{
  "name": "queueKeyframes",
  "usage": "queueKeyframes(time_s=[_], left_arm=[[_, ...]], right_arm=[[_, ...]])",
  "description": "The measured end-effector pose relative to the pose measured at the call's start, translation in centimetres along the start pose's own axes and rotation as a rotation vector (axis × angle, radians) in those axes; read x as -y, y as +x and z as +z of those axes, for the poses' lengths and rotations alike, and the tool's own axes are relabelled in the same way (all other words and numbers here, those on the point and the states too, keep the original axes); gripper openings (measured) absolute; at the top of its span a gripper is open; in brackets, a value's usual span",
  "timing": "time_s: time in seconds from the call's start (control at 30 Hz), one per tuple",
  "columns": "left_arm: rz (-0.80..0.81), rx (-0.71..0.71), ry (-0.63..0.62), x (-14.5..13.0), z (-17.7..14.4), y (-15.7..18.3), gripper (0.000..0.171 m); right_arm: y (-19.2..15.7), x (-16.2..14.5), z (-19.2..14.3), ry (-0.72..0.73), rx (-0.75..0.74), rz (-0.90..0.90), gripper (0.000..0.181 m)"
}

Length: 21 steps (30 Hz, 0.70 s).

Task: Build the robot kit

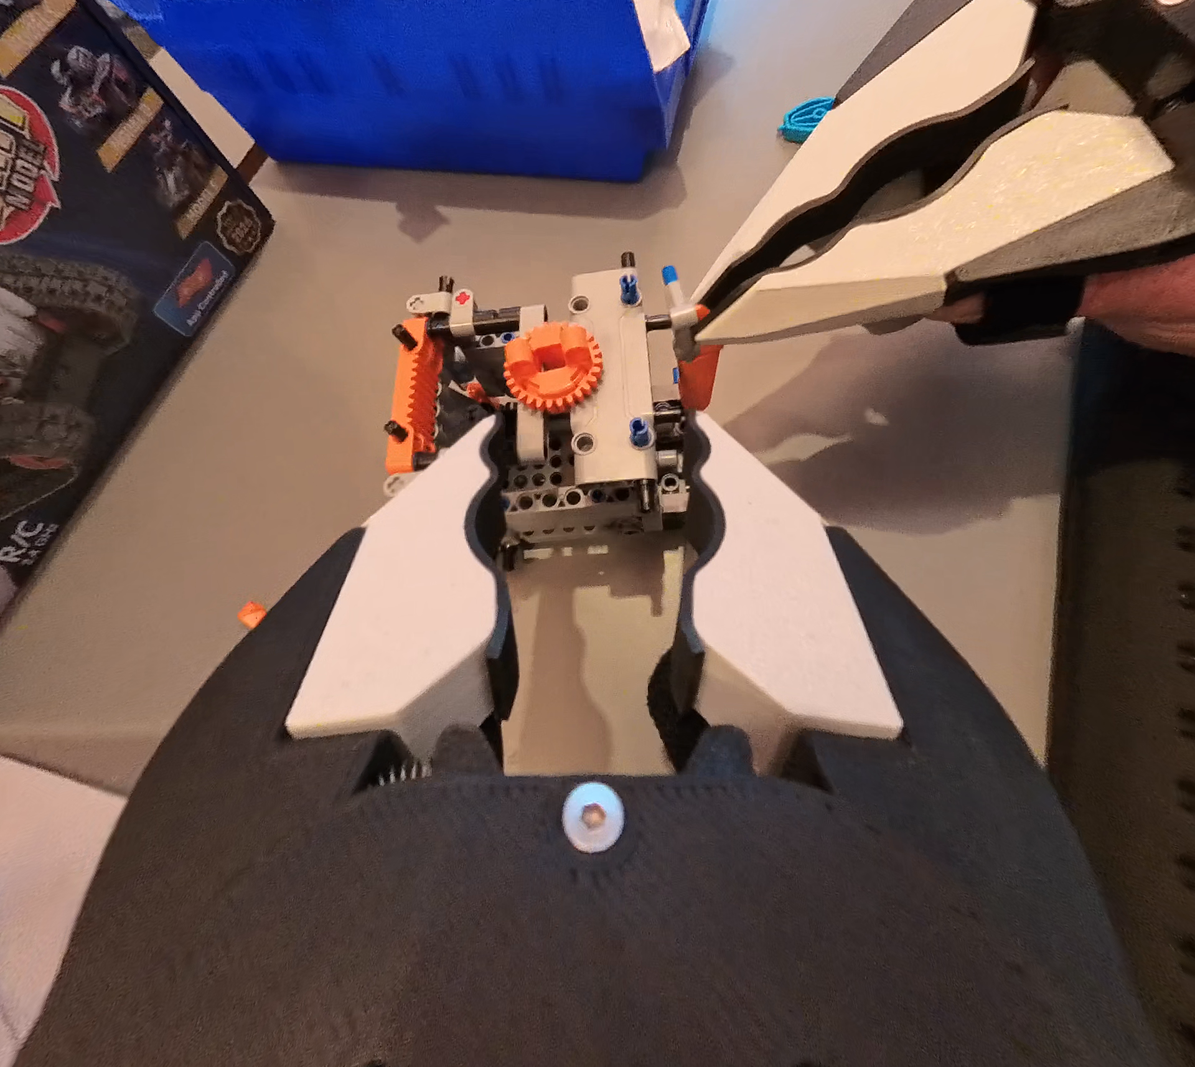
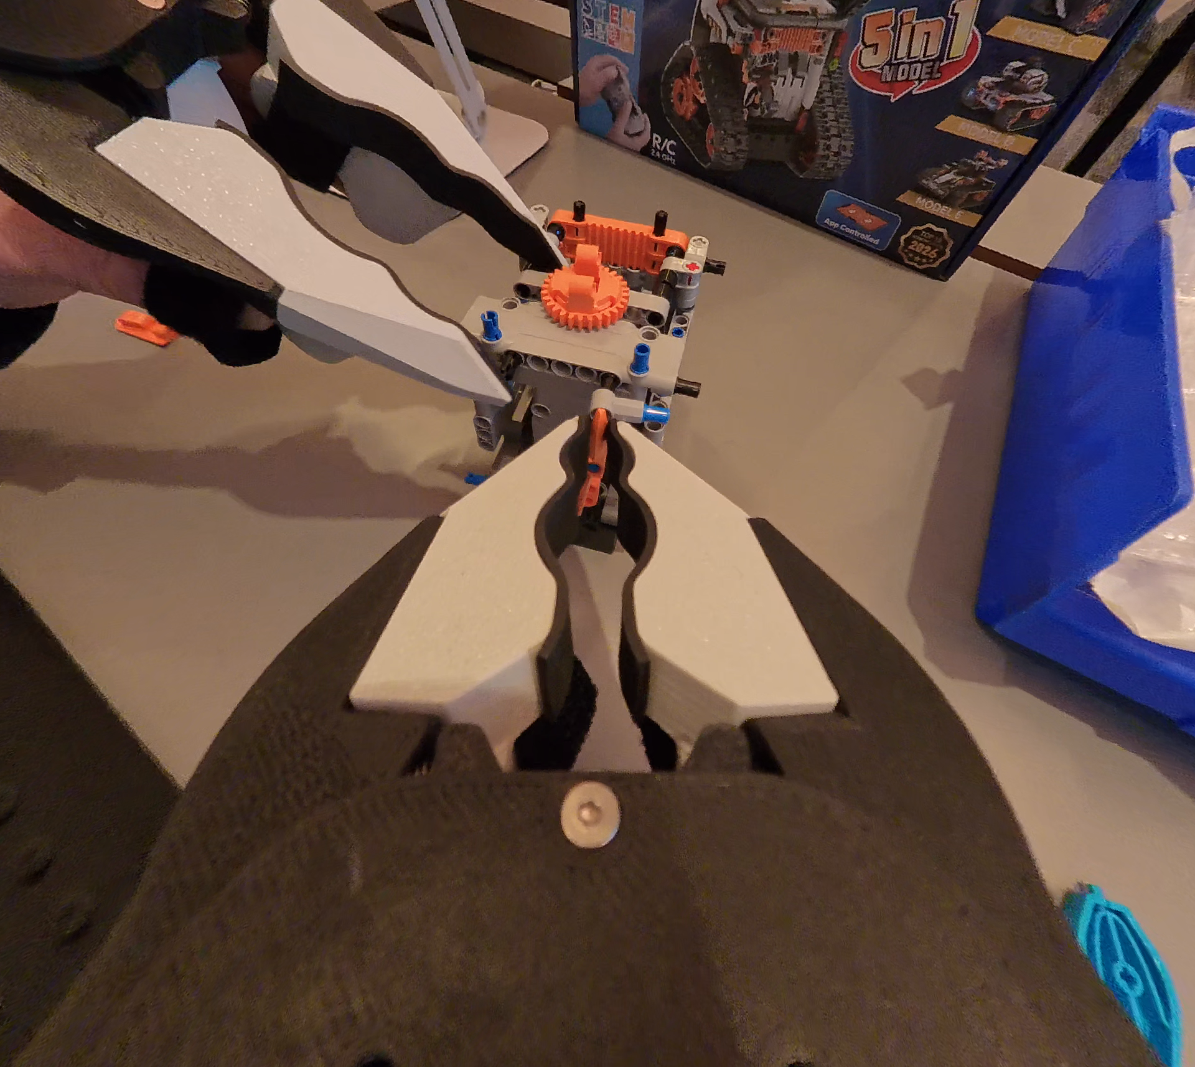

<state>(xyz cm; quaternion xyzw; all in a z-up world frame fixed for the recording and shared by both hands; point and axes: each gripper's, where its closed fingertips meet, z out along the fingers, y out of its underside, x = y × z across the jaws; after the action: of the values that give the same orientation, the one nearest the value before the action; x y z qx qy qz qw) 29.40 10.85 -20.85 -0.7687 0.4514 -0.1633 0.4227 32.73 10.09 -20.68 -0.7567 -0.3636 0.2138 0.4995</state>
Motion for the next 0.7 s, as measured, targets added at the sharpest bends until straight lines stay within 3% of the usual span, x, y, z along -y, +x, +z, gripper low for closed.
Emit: queueKeyframes(time_s=[0.7], left_arm=[[0.049, -0.027, -0.041, 0.1, 1.0, 0.0, 0.046]], right_arm=[[1.1, 0.2, 0.3, -0.095, -0.069, -0.053, 0.001]])
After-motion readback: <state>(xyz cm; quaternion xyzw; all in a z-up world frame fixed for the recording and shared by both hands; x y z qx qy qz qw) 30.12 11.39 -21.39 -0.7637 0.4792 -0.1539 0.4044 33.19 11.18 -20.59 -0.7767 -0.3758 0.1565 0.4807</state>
